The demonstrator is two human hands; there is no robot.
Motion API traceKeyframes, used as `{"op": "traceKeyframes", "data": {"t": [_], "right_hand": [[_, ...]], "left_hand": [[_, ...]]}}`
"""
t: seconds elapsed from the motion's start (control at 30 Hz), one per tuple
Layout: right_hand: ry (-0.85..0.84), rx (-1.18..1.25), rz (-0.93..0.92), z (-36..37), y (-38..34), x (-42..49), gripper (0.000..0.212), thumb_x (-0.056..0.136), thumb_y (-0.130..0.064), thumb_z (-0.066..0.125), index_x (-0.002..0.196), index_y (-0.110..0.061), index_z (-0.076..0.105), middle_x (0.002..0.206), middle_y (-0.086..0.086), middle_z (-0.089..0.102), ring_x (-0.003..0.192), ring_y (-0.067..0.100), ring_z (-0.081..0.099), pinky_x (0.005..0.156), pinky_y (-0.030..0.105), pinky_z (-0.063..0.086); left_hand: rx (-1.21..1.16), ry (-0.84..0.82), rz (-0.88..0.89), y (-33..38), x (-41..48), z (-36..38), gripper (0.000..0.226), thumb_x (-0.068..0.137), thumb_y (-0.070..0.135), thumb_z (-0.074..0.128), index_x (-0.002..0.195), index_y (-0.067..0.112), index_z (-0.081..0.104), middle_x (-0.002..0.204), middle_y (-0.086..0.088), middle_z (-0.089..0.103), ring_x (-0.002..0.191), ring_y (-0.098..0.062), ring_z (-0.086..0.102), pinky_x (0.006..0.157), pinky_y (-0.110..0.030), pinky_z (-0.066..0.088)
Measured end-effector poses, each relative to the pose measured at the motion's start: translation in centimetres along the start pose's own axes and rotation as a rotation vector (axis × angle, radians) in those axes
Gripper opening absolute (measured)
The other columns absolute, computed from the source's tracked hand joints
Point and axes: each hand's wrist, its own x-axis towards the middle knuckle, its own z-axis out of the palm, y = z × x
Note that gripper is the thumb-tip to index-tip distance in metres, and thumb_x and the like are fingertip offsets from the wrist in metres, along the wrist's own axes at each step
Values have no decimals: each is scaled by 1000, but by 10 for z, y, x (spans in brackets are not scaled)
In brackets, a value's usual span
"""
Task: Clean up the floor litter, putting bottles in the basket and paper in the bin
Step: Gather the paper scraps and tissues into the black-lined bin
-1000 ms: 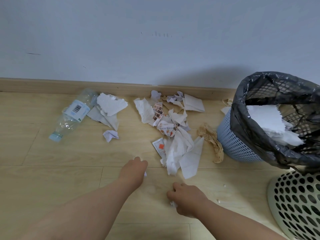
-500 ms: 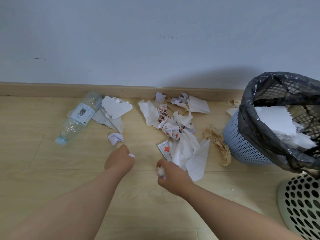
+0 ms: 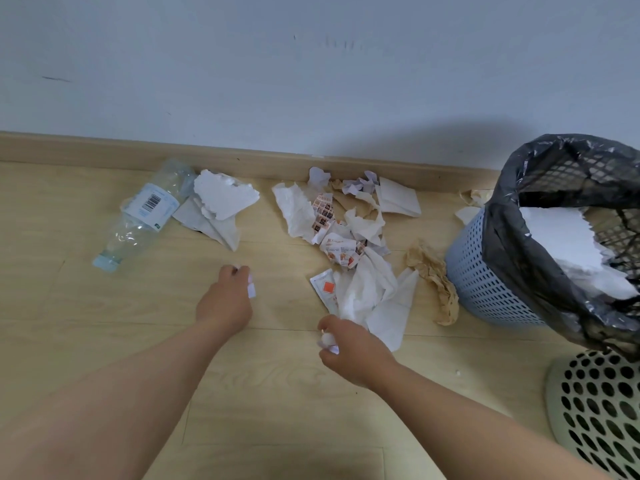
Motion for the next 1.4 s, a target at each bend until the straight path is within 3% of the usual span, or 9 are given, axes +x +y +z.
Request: {"op": "traceKeyframes", "data": {"t": [0.23, 0.37, 0.7, 0.83, 0.93, 1.07, 1.2, 1.3, 1.4], "right_hand": [[31, -41, -27, -23, 5, 5, 31, 89, -25, 49, 119, -19, 52, 114, 2, 57, 98, 19, 54, 78, 31, 45], [145, 76, 17, -41, 3, 1, 27, 88, -25, 51, 113, -15, 55, 99, 4, 58, 79, 18, 51, 60, 27, 39], [394, 341, 77, -98, 15, -20, 7, 88, -22, 55, 86, -17, 50, 71, -2, 52, 67, 18, 56, 52, 24, 37], [524, 388, 32, -125, 2, -28, 20, 86, -28, 58, 84, -9, 52, 78, 8, 61, 83, 32, 67, 60, 31, 50], [617, 492, -7, -147, -7, -38, 22, 85, -28, 58, 88, -7, 55, 81, 9, 64, 79, 30, 66, 68, 38, 55], [815, 708, -25, -185, -9, -55, 20, 85, -25, 58, 81, -7, 51, 71, 3, 55, 62, 21, 56, 60, 33, 47], [936, 839, 30, -210, 4, -73, 16, 87, -21, 56, 75, -15, 47, 69, 0, 52, 51, 13, 52, 52, 28, 43], [954, 862, 73, -232, 22, -88, 10, 87, -20, 55, 81, -15, 50, 73, 4, 53, 51, 12, 53, 51, 26, 45], [961, 898, 149, -255, 48, -105, 18, 90, -20, 55, 107, -16, 55, 85, 2, 57, 61, 11, 58, 57, 23, 48]], "left_hand": [[190, -119, 293, 28, -16, 11, 3, 92, 14, 44, 94, 17, 46, 96, -4, 49, 99, -28, 56, 71, -32, 37], [209, -275, 356, 50, -27, 11, 11, 96, 23, 44, 86, 19, 40, 94, -4, 51, 94, -25, 52, 73, -30, 35], [-470, -217, -5, 126, -28, -45, 38, 87, 14, 48, 50, 23, 46, 53, 1, 43, 46, -15, 36, 40, -19, 26], [-750, -104, 14, 155, -37, -72, 6, 87, 19, 61, 87, 12, 60, 81, -7, 55, 70, -23, 47, 56, -25, 37], [-821, -65, 69, 177, -43, -87, 18, 89, 17, 57, 104, 7, 60, 91, -11, 56, 79, -26, 48, 66, -31, 37], [-929, -40, 76, 213, -57, -97, 11, 89, 10, 51, 79, 14, 49, 75, -4, 43, 65, -19, 38, 57, -27, 27], [-1037, -110, 50, 254, -77, -95, 12, 92, 9, 47, 81, 14, 45, 75, -5, 46, 69, -22, 45, 58, -26, 32], [-1046, -135, 112, 283, -85, -99, 21, 93, 12, 46, 73, 18, 44, 68, -4, 42, 58, -20, 40, 52, -26, 28], [-1062, -116, 208, 312, -89, -111, 4, 95, 15, 45, 93, 19, 47, 84, -3, 47, 60, -17, 45, 50, -24, 31]]}}
